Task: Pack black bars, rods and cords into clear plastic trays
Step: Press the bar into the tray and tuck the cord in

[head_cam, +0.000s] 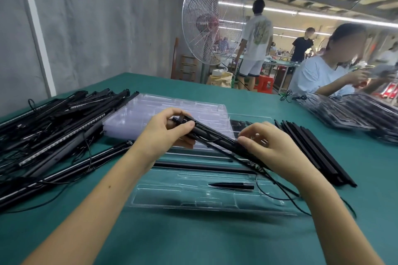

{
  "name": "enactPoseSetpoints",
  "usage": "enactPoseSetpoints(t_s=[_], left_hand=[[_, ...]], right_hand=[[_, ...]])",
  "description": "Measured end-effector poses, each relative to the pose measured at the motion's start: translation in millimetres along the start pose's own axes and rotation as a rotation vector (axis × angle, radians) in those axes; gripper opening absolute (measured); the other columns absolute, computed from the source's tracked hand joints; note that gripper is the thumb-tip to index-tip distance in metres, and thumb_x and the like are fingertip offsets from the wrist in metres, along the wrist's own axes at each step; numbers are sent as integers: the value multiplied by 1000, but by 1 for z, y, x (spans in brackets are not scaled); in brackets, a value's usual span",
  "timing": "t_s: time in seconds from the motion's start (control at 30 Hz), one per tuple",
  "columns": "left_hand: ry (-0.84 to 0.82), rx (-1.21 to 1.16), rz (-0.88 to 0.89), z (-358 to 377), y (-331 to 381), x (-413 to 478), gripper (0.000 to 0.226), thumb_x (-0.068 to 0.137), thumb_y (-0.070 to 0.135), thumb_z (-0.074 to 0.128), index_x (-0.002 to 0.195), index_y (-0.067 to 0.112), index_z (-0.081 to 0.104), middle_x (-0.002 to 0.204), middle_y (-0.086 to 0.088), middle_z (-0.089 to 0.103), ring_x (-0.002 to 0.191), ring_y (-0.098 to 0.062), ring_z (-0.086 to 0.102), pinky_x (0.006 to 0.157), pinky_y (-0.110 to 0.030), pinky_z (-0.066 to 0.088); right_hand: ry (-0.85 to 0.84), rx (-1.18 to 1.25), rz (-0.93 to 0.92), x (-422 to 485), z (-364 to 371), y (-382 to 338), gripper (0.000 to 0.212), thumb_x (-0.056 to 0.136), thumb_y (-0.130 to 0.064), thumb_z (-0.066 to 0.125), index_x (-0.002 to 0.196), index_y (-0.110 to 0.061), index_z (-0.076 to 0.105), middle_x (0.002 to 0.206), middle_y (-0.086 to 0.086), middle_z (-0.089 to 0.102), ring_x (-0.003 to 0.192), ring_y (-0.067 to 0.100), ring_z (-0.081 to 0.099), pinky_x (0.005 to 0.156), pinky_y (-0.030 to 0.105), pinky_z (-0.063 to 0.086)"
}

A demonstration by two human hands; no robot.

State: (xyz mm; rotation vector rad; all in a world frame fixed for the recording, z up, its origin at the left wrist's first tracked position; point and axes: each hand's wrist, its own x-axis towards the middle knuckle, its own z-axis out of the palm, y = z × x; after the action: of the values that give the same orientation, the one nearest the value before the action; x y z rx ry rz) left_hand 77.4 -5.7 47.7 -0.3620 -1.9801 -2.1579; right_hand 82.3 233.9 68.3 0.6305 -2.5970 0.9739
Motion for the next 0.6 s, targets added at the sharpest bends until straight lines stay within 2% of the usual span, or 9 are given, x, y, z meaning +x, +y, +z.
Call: enactPoseSetpoints(t_s=[0.1, 0.17, 0.27, 0.5, 0.6], left_hand=[[29, 3, 21, 2, -1, 0, 9, 88, 4, 61, 92, 11, 60, 69, -7, 71, 62, -23, 69, 57, -26, 55], [46, -3, 34, 2, -1, 0, 9, 88, 4, 61, 93, 11, 59, 69, -7, 71, 63, -24, 69, 57, -26, 56], [67, 19, 49, 3, -2, 1, 10, 87, 4, 62, 93, 11, 60, 71, -8, 71, 64, -26, 70, 57, -26, 56], [176, 204, 68, 7, -10, 1, 13, 87, 8, 65, 91, 18, 56, 80, -10, 68, 62, -23, 70, 63, -34, 59], [174, 284, 110, 8, -9, 1, 14, 87, 10, 64, 91, 20, 55, 77, -5, 69, 60, -21, 70, 60, -29, 58]], right_hand=[[76, 14, -90, -3, 5, -11, 19, 73, -43, 70, 81, -28, 64, 84, -10, 56, 77, -1, 51, 67, 7, 39], [79, -87, -126, -3, 10, -16, 16, 76, -33, 74, 82, -23, 62, 79, -12, 55, 73, 1, 52, 65, 9, 39], [76, -148, -124, -3, 14, -18, 10, 85, -21, 68, 85, -23, 59, 78, -15, 55, 72, -3, 52, 65, 8, 40], [14, -86, -80, -6, 19, -38, 7, 95, -23, 51, 89, -20, 52, 88, -9, 55, 79, -4, 48, 68, 4, 35], [47, -27, -106, -10, 20, -51, 10, 95, -23, 50, 86, -22, 51, 75, -9, 55, 68, -3, 49, 62, 8, 37]])
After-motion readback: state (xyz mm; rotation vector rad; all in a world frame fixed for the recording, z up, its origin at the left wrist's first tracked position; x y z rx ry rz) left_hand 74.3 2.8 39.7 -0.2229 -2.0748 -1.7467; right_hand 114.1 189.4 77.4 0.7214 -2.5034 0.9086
